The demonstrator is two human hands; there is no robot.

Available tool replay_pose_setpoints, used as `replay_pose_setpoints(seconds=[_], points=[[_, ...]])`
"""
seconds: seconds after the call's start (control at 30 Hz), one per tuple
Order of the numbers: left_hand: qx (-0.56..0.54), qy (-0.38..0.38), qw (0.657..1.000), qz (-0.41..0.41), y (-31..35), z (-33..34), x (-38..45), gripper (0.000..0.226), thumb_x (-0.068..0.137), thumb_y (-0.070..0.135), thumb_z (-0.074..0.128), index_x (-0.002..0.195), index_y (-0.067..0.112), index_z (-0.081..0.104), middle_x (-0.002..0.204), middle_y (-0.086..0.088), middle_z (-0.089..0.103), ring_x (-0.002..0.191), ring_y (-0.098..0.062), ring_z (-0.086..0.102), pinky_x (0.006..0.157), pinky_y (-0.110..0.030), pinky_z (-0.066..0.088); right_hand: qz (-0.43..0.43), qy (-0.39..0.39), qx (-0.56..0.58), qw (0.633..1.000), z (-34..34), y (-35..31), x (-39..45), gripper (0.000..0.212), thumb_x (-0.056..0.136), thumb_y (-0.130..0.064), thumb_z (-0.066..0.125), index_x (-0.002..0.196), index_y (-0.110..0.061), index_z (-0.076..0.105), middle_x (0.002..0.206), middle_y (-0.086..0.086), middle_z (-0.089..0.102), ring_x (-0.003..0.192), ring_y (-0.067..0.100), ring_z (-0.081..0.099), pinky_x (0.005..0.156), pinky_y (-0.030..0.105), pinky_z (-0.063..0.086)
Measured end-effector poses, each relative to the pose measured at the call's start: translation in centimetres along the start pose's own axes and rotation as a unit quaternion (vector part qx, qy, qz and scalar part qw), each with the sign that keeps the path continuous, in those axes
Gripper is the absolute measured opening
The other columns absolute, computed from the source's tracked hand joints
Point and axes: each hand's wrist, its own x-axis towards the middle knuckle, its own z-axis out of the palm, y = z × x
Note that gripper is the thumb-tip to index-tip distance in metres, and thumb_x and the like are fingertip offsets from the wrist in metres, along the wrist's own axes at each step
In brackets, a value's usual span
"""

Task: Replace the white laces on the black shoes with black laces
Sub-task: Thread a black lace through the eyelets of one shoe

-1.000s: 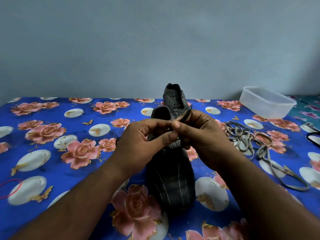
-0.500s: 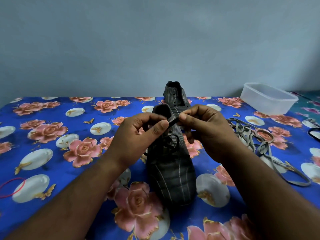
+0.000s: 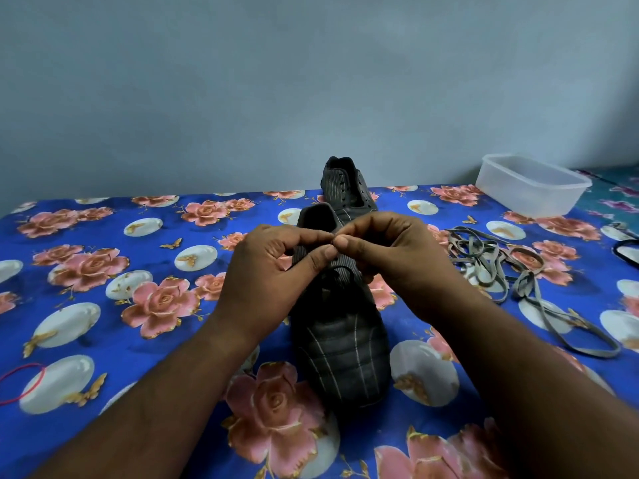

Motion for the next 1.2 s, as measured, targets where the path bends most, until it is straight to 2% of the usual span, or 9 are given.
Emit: replay_pose_setpoints(seconds=[0.17, 0.27, 0.37, 0.47, 0.53, 0.63, 0.77, 0.93, 1.2], points=[[0.005, -0.001, 1.000, 0.000, -0.7, 0.1, 0.0, 0.012, 0.087, 0.036, 0.075, 0.095, 0.044, 0.073, 0.083, 0.028, 0.070, 0.083, -0.009, 0.059, 0.070, -0.015, 0.042, 0.001, 0.009, -0.016, 1.000, -0.1, 0.3, 0.2, 0.026, 0.076, -0.029, 0.077, 0.092, -0.009, 0.076, 0.073, 0.009, 0.070, 0.059, 0.015, 0.051, 0.053, 0.029, 0.045], [0.003, -0.005, 1.000, 0.001, -0.9, 0.1, 0.1, 0.014, 0.087, 0.039, 0.069, 0.096, 0.049, 0.071, 0.084, 0.031, 0.070, 0.081, -0.011, 0.057, 0.069, -0.018, 0.042, -0.001, 0.013, -0.035, 0.999, -0.2, 0.6, 0.3, 0.013, 0.083, -0.021, 0.077, 0.092, -0.011, 0.077, 0.080, 0.024, 0.069, 0.061, 0.019, 0.050, 0.054, 0.030, 0.045], [0.026, -0.003, 1.000, 0.011, -1.0, 0.4, 0.0, 0.015, 0.087, 0.040, 0.068, 0.099, 0.047, 0.073, 0.084, 0.034, 0.068, 0.085, -0.006, 0.056, 0.073, -0.015, 0.040, -0.003, 0.007, -0.044, 0.999, -0.2, 0.9, 0.4, 0.004, 0.087, -0.017, 0.076, 0.089, -0.014, 0.077, 0.073, 0.011, 0.070, 0.060, 0.014, 0.051, 0.055, 0.030, 0.043], [0.040, 0.016, 0.999, 0.004, -1.4, 0.6, 0.1, 0.014, 0.086, 0.045, 0.068, 0.097, 0.039, 0.076, 0.089, 0.027, 0.070, 0.094, -0.006, 0.057, 0.083, -0.025, 0.044, -0.009, 0.005, -0.038, 0.999, -0.2, 1.0, 0.5, 0.005, 0.089, -0.016, 0.074, 0.090, -0.012, 0.076, 0.074, 0.005, 0.070, 0.058, 0.009, 0.052, 0.055, 0.027, 0.044], [0.048, 0.022, 0.999, 0.005, -1.6, 0.8, 0.0, 0.018, 0.086, 0.048, 0.065, 0.094, 0.035, 0.075, 0.097, 0.020, 0.066, 0.101, -0.009, 0.056, 0.090, -0.034, 0.044, -0.019, 0.010, -0.029, 0.999, -0.3, 1.1, 0.5, 0.010, 0.095, -0.017, 0.067, 0.097, -0.012, 0.075, 0.081, 0.008, 0.070, 0.062, 0.006, 0.055, 0.058, 0.022, 0.046], [0.084, 0.020, 0.996, 0.005, -1.5, 1.3, -0.2, 0.018, 0.087, 0.047, 0.059, 0.095, 0.035, 0.070, 0.112, 0.012, 0.056, 0.111, -0.015, 0.052, 0.098, -0.042, 0.039, -0.070, 0.005, -0.127, 0.989, -0.3, 1.8, 0.7, 0.021, 0.103, -0.014, 0.056, 0.116, -0.016, 0.073, 0.090, -0.014, 0.068, 0.080, -0.002, 0.060, 0.072, 0.015, 0.045], [0.150, -0.001, 0.988, 0.022, -1.4, 1.5, -0.3, 0.014, 0.091, 0.041, 0.057, 0.097, 0.032, 0.066, 0.118, 0.018, 0.060, 0.116, -0.012, 0.050, 0.096, -0.043, 0.036, -0.129, -0.010, -0.298, 0.946, -0.6, 2.8, 1.0, 0.028, 0.102, -0.022, 0.054, 0.124, -0.025, 0.071, 0.095, -0.005, 0.055, 0.095, 0.005, 0.056, 0.081, 0.011, 0.039], [0.207, 0.009, 0.978, -0.003, -1.6, 1.3, -0.1, 0.014, 0.091, 0.043, 0.054, 0.095, 0.034, 0.064, 0.105, 0.022, 0.064, 0.107, -0.010, 0.047, 0.088, -0.038, 0.027, -0.127, -0.016, -0.307, 0.943, -1.2, 2.7, 1.2, 0.021, 0.102, -0.013, 0.057, 0.114, -0.026, 0.068, 0.100, -0.008, 0.057, 0.096, 0.002, 0.054, 0.081, 0.010, 0.037], [0.241, -0.026, 0.969, -0.046, -1.4, 1.5, 0.3, 0.029, 0.085, 0.054, 0.050, 0.096, 0.041, 0.073, 0.110, 0.022, 0.055, 0.106, -0.004, 0.033, 0.090, -0.037, 0.020, -0.117, -0.017, -0.277, 0.954, -2.0, 2.8, 1.5, 0.022, 0.100, -0.012, 0.058, 0.107, -0.032, 0.066, 0.098, 0.001, 0.062, 0.096, 0.013, 0.057, 0.079, 0.014, 0.042]])
